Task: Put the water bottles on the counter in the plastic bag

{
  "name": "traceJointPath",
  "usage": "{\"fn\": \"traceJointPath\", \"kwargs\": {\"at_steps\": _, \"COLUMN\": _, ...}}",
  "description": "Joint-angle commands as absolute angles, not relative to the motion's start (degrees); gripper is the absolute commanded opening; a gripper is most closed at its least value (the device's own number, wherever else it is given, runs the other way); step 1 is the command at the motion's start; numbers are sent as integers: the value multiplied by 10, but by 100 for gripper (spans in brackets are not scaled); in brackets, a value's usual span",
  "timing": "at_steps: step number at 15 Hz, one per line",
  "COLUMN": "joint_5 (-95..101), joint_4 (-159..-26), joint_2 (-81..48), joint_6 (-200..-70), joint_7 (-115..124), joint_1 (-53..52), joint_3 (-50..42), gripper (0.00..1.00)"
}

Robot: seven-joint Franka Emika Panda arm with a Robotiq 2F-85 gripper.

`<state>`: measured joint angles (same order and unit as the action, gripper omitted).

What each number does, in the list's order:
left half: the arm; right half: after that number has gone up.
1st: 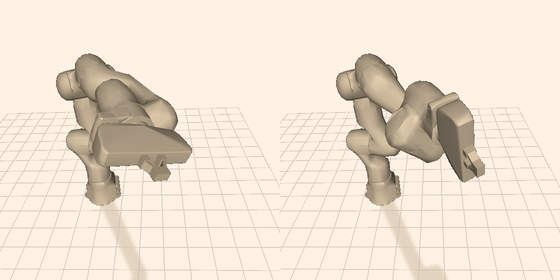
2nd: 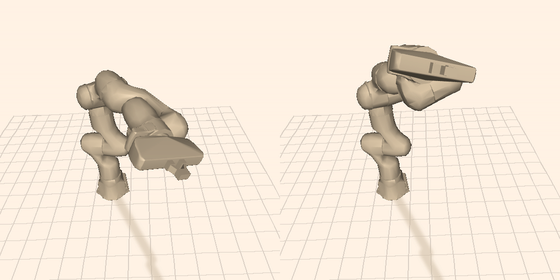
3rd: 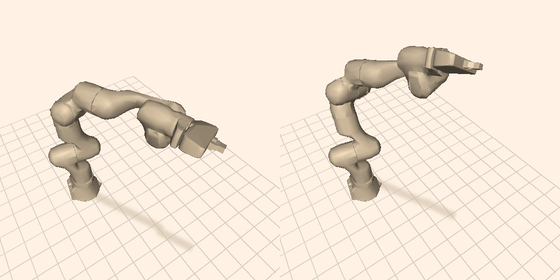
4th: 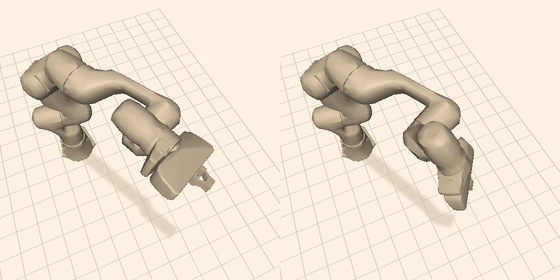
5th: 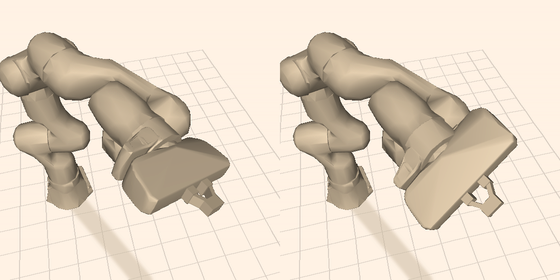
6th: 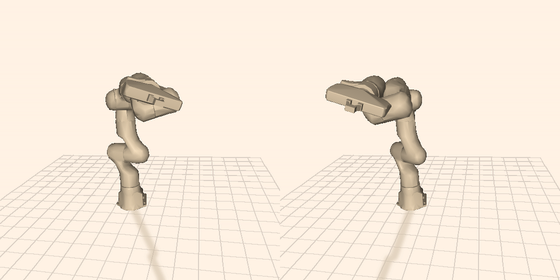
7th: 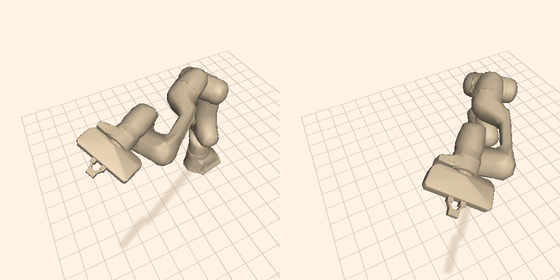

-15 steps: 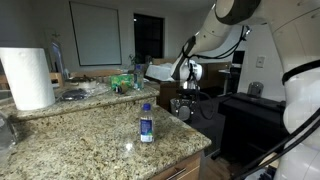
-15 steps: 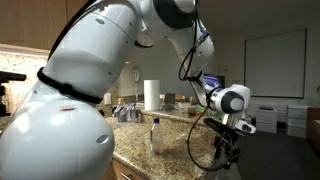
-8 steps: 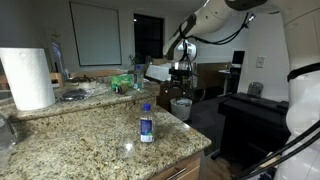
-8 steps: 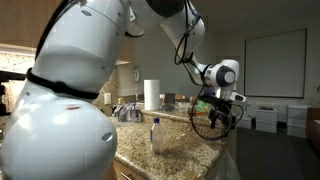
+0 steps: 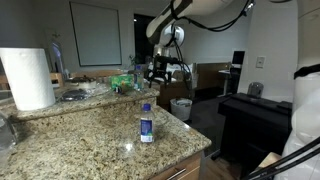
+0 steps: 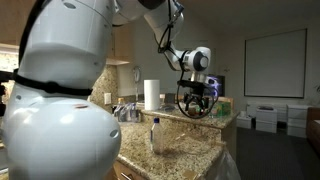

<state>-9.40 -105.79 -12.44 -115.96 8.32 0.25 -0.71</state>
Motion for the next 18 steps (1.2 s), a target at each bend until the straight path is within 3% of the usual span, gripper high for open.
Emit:
{"fn": "traceJointPath", "kwargs": {"at_steps": 1, "joint_5": -50, "joint_4": -1096, "joint_2": -77, "joint_6": -1135, "joint_7": 41, "joint_1": -19, "joint_3": 11, "gripper": 100}}
{"fn": "traceJointPath", "kwargs": {"at_steps": 18, "joint_5": -28, "joint_4": -1112, "joint_2": -83, "joint_6": -1080, "joint_7": 51, "joint_1": -103, "joint_3": 86, "gripper": 100}}
